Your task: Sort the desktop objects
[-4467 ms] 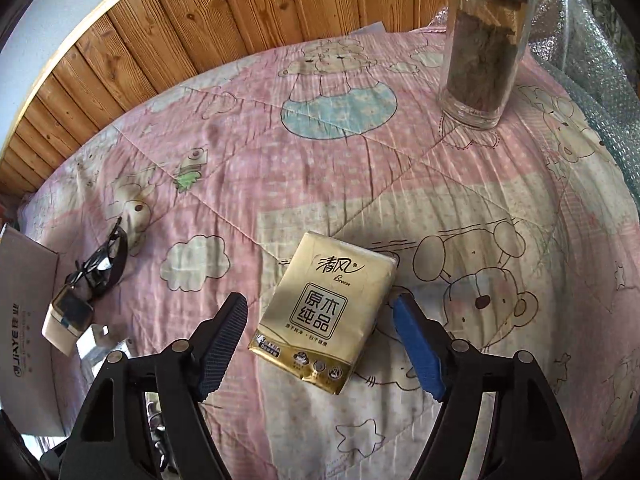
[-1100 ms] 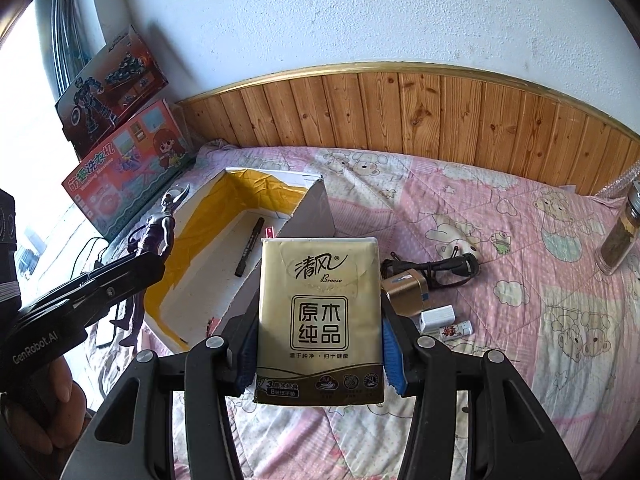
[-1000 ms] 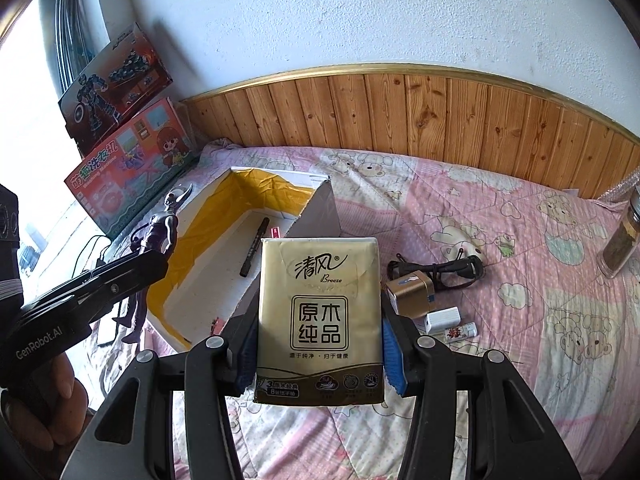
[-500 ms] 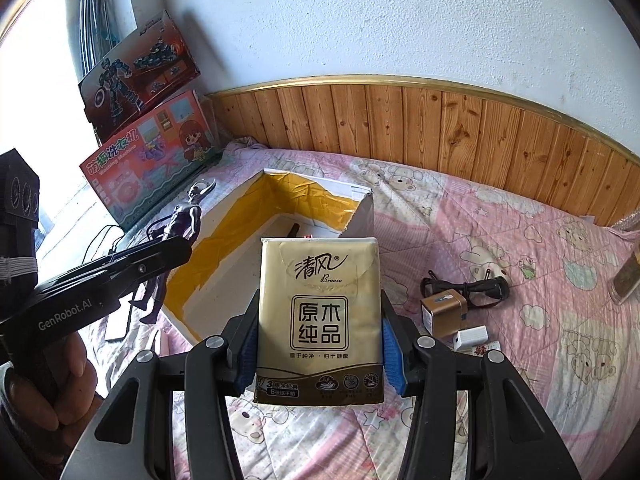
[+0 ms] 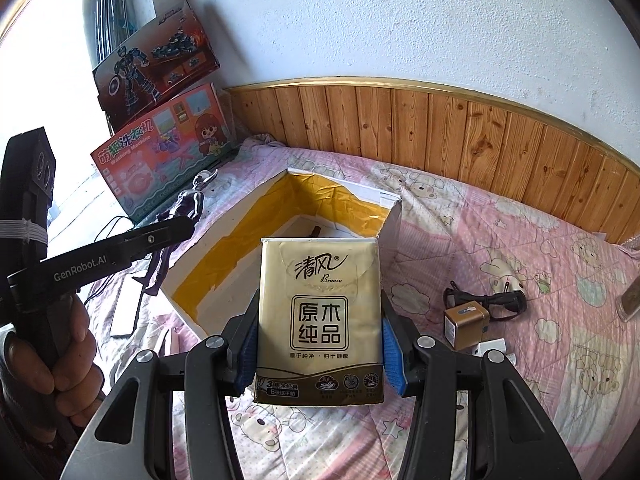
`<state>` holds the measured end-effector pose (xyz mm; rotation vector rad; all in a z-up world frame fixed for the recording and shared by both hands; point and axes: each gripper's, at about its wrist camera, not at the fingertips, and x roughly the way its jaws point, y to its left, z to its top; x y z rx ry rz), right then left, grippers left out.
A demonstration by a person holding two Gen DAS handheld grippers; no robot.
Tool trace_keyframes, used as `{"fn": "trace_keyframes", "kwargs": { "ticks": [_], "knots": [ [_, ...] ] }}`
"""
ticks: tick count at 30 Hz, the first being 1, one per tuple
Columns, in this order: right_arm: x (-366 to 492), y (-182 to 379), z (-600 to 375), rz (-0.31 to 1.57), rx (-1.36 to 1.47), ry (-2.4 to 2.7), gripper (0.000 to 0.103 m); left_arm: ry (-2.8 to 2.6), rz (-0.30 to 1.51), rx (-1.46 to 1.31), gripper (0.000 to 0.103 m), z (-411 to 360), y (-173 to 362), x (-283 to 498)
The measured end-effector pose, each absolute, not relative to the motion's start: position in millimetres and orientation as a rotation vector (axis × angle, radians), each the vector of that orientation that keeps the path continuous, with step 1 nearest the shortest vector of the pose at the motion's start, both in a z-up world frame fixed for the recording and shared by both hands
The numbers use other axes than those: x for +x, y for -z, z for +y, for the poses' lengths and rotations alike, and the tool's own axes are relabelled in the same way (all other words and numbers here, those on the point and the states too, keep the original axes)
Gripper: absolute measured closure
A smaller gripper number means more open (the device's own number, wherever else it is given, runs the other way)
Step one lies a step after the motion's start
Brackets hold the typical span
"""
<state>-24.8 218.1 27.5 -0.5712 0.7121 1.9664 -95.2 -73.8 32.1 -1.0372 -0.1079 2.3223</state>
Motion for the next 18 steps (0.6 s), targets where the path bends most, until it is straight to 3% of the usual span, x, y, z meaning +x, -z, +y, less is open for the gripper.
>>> {"fn": "trace_keyframes", "kwargs": {
  "ticks": [18],
  "knots": [
    [-67,-17,237,0.645,-0.692,-1.958,0.051,-2.296,-0.171,-1.196,0.066,-73,-1,-141]
  ]
}}
